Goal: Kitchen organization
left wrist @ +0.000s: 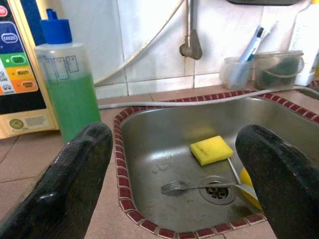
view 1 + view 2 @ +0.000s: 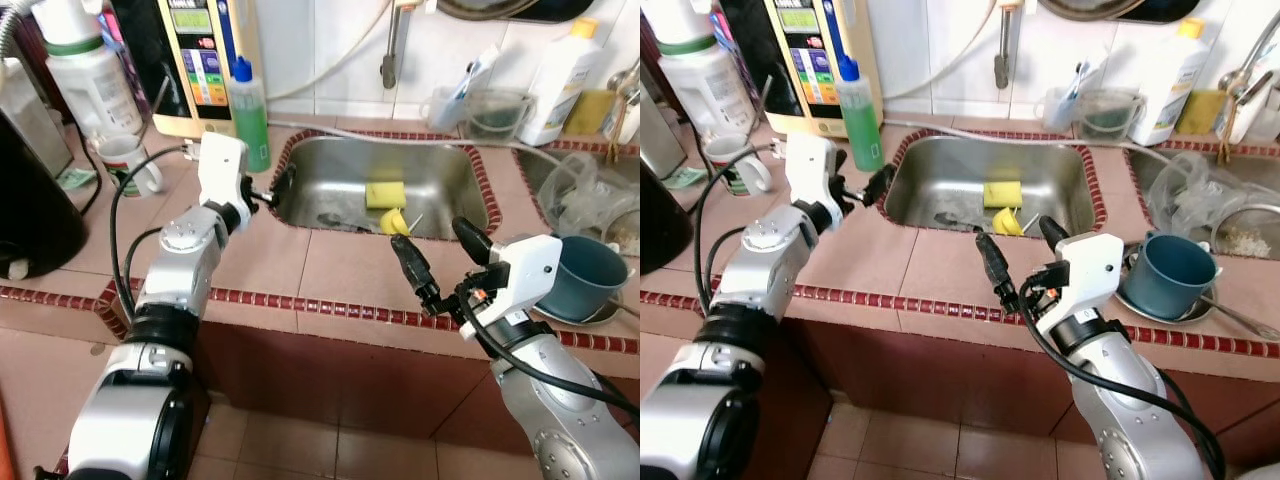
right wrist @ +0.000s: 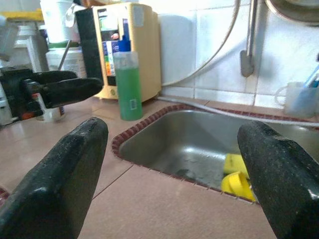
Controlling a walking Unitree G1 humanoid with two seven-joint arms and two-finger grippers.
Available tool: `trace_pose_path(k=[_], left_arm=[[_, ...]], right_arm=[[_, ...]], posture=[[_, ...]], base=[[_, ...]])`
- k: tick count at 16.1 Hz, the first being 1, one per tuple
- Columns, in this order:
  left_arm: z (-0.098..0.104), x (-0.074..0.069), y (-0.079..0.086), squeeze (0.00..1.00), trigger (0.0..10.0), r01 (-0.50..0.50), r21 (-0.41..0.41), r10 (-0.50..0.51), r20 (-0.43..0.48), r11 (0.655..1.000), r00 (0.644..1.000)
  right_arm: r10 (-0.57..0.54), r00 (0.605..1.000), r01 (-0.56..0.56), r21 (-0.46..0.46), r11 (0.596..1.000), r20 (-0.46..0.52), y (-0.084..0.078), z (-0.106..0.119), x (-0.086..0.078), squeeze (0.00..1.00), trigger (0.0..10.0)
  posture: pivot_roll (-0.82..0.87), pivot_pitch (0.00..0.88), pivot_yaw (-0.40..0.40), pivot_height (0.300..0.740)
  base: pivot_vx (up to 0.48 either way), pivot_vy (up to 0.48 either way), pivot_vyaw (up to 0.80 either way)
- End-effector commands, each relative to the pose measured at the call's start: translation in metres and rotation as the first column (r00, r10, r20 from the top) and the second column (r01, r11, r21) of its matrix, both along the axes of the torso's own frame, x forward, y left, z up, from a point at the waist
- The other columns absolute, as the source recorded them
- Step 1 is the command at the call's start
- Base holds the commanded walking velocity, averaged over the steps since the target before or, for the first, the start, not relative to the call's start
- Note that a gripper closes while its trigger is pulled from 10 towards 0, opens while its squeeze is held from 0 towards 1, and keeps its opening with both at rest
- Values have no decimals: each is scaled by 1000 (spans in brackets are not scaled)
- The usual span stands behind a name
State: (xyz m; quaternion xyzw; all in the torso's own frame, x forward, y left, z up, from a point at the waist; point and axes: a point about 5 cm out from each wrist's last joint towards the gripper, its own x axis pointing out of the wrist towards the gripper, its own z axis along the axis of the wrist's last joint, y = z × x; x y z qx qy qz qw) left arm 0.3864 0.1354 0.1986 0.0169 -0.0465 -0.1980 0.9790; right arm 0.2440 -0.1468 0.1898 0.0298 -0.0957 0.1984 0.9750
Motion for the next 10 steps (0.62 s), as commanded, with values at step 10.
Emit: trace_pose_path(k=[10], left_arm=[[-5,-29,-13,0,10000,22,-5,-22,41,1000,999]], right_arm=[[-146,987,151,-83,985,67,-16,-9,20,0,10000]], posture=[[-193,0,61,740]], base=[[0,0,0]])
